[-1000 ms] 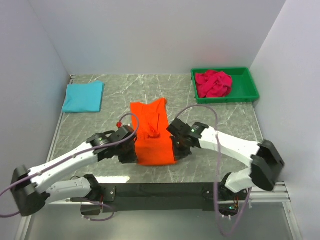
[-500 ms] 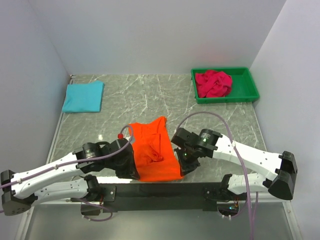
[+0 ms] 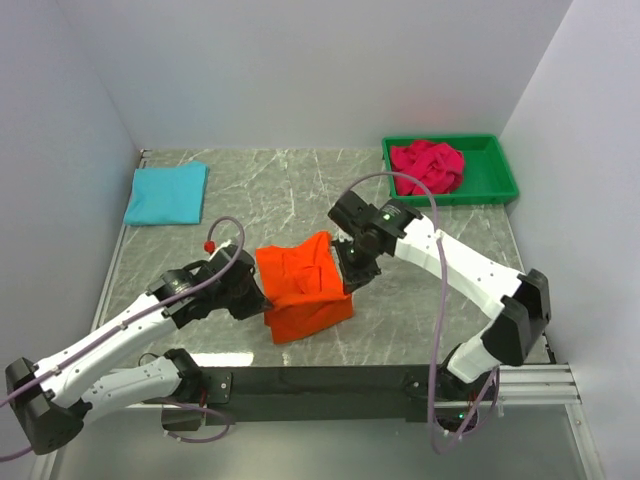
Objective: Fold and stack the t-shirts
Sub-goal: Fold the tshirt
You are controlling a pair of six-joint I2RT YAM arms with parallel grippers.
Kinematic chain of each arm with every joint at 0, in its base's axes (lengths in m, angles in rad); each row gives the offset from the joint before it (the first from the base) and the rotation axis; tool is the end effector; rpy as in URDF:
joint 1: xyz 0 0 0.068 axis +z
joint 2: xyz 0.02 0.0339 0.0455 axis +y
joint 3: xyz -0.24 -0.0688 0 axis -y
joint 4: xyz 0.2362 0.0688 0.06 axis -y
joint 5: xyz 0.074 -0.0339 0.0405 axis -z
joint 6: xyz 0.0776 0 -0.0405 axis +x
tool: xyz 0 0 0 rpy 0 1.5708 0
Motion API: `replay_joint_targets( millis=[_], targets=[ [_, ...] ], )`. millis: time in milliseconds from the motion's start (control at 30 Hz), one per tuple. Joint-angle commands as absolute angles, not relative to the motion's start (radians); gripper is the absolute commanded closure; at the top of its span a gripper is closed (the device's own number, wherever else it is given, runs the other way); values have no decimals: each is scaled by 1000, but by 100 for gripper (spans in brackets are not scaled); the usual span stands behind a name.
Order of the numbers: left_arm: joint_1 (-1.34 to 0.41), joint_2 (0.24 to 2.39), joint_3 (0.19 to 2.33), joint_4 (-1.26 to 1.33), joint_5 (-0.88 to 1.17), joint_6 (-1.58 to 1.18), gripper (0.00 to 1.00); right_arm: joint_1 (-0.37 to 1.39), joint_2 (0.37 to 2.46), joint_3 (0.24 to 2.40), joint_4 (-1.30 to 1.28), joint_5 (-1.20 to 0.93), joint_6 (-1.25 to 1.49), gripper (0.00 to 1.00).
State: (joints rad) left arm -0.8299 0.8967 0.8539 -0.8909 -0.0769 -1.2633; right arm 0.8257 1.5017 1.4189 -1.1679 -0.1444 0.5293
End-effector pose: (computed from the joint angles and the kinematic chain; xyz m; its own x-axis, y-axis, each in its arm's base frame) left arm 0.1386 -0.1427 0.2292 -0.8360 -0.4940 -0.2389 -0.3038 0.7792 -0.5483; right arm 0.1893 0.2216 0.2501 -0.9383 -0.2802 -0.2026 -0.3294 0.9027 0.2768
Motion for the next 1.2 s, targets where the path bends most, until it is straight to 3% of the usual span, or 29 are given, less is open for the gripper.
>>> replay_joint_targets(
  millis=[0,267,800,1167],
  targets=[
    [-783,910,836,-783,-46,-1239,99,789,1546,1500,-1187,-159,425,100],
    [-625,925,793,-718,14,-1203,99,709,1695,1663,-1196,-195,336,100],
    [-344,1181,789,-486,138,-1016,99,582,2065,2117,-1212,-255,207,100],
    [-250,1331,713,-252,179,-974,99,555,2213,2120,-1008,-353,166,100]
  ],
)
